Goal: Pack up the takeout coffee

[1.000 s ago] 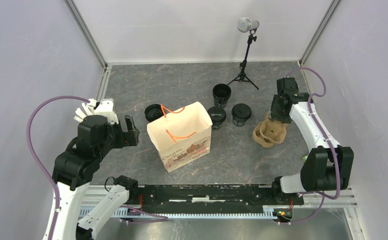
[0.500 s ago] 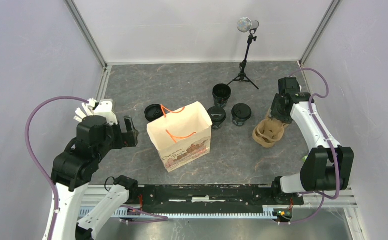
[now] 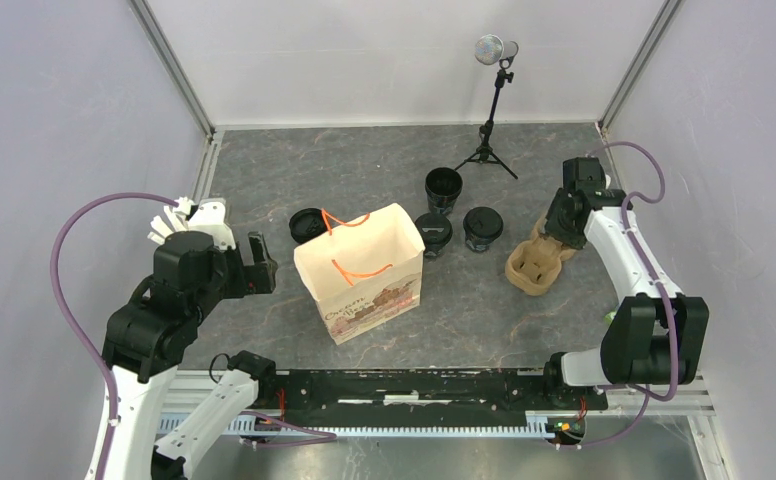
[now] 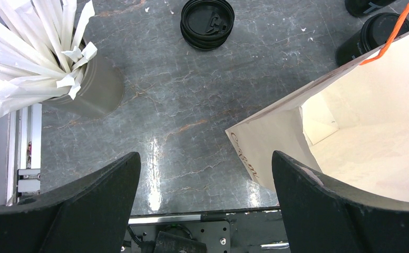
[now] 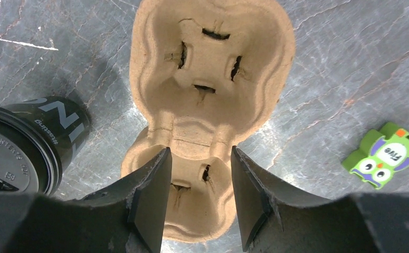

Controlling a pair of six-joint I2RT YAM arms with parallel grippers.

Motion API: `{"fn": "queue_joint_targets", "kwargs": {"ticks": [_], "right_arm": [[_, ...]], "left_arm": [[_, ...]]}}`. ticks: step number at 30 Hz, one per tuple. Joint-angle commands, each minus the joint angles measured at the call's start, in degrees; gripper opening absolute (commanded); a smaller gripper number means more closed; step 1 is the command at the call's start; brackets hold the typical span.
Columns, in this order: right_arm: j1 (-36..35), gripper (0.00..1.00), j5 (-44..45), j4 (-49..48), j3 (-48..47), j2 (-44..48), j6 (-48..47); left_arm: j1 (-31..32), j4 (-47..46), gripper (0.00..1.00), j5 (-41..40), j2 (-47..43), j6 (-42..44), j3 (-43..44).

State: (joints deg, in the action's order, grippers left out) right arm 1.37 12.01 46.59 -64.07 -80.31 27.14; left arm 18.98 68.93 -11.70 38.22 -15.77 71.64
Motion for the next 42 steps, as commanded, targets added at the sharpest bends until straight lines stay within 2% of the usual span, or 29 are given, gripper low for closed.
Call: {"fn": "queue_joint_targets", "kwargs": {"ticks": [1, 7, 27, 36, 42], "right_arm": [[0.17, 0.51, -2.80, -3.62, 3.69, 2.26, 4.62], [0.13, 0.50, -3.25, -6.25, 6.26, 1.58, 6.97], [0.37, 0.55, 0.39, -6.01, 4.98, -1.16, 10.48], [0.50, 0.49, 0.92, -7.45, 5.57, -1.59, 11.62], [0.74, 0.50, 0.68, -7.65, 5.72, -2.08, 11.89]], "left_arm": [[-0.06, -0.26, 1.00, -0.10, 0.61, -1.98, 1.63], [0.00, -0.28, 1.00, -0.22, 0.74, -1.37, 1.86], [-0.04, -0.28, 1.00, -0.47, 1.41, -1.20, 2.04], [0.00, -0.20, 1.00, -0.57, 2.04, -0.31, 3.03], [0.00, -0.21, 1.00, -0.32, 2.45, -0.31, 3.25]]}}
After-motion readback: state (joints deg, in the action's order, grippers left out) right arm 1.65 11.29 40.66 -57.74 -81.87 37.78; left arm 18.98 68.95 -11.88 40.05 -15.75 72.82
